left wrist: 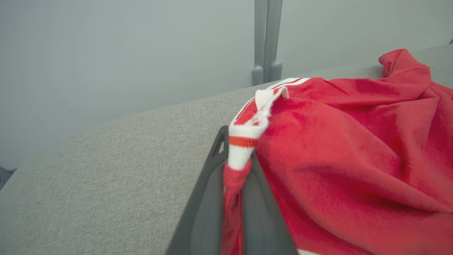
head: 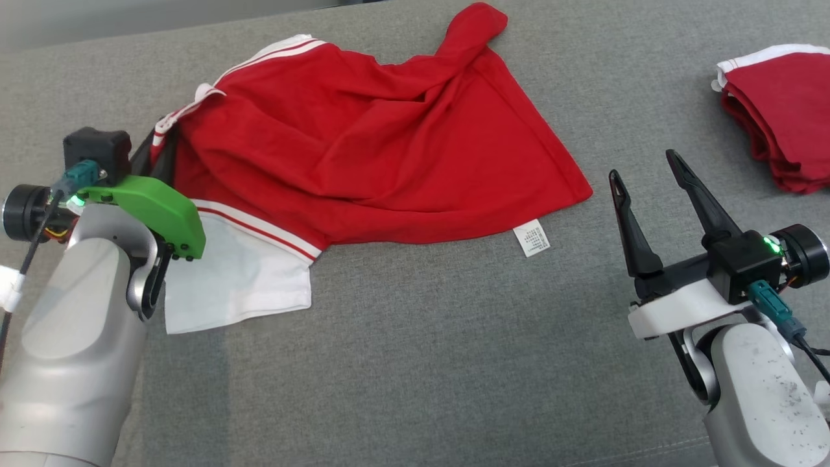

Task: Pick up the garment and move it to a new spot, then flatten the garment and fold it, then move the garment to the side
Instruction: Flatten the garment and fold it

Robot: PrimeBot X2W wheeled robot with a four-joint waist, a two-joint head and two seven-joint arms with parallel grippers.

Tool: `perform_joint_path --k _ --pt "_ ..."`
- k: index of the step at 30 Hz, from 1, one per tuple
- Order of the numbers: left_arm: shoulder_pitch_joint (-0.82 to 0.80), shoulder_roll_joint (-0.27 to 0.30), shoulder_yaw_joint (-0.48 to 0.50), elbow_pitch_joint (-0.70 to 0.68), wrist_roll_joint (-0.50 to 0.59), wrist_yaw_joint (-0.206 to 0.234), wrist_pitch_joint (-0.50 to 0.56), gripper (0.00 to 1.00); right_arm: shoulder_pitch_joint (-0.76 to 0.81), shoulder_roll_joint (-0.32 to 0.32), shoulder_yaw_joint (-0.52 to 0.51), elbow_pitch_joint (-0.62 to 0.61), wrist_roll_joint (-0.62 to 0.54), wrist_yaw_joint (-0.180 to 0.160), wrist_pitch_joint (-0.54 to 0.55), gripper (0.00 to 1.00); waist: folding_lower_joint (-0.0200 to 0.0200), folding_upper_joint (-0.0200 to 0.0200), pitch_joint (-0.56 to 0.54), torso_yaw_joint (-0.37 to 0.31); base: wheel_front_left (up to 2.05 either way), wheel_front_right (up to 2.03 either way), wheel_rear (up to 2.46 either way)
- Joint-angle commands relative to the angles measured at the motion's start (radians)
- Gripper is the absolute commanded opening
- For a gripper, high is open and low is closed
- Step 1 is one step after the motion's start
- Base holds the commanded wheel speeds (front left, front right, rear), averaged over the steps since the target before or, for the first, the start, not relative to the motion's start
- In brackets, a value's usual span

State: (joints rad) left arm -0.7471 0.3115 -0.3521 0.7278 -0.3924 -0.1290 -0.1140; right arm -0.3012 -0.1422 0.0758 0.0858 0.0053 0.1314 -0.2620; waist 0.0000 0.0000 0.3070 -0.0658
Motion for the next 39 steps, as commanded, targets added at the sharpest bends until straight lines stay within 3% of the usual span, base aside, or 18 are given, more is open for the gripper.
perform_joint_path --k 1,2,3,4,11,18,27,39 --pt "-0.021 0.009 -0.009 0.019 -0.021 -0.002 0.005 0.00 -0.010 0.005 -0.001 0.006 -0.011 -0.002 -0.004 1.00 0.0000 0.0000 0.011 -0.018 0.00 0.00 0.00" --pt "-0.036 0.015 -0.018 0.038 -0.037 -0.002 0.012 0.21 -0.013 0.012 0.002 0.011 -0.012 -0.002 -0.004 1.00 0.0000 0.0000 0.011 -0.023 0.00 0.00 0.00" --pt "-0.048 0.022 -0.030 0.048 -0.042 -0.002 0.013 0.50 -0.015 0.016 0.003 0.014 -0.013 -0.002 -0.004 1.00 0.0000 0.0000 0.011 -0.025 0.00 0.00 0.00" --pt "-0.062 0.031 -0.041 0.062 -0.054 -0.002 0.006 1.00 -0.017 0.021 0.003 0.018 -0.016 -0.002 -0.004 1.00 0.0000 0.0000 0.011 -0.028 0.00 0.00 0.00" --pt "-0.073 0.037 -0.076 0.091 -0.104 -0.002 -0.108 1.00 0.006 0.049 -0.027 0.037 -0.027 -0.002 -0.004 1.00 0.0000 0.0000 -0.016 -0.014 0.00 0.00 0.00" --pt "0.053 0.004 -0.049 -0.034 -0.137 -0.003 -0.152 1.00 0.049 0.074 -0.057 0.063 -0.026 -0.002 -0.004 1.00 0.0000 0.0000 -0.089 0.032 0.00 0.00 0.00" --pt "0.388 -0.106 0.089 -0.295 -0.075 0.038 -0.151 1.00 0.110 0.089 -0.104 0.090 0.009 -0.002 -0.004 1.00 0.0000 0.0000 -0.191 0.084 0.00 0.00 0.00" --pt "0.642 -0.222 0.198 -0.417 0.012 0.053 -0.151 1.00 0.197 0.090 -0.080 0.130 0.085 -0.002 -0.004 1.00 0.0000 0.0000 -0.275 0.100 0.00 0.00 0.00"
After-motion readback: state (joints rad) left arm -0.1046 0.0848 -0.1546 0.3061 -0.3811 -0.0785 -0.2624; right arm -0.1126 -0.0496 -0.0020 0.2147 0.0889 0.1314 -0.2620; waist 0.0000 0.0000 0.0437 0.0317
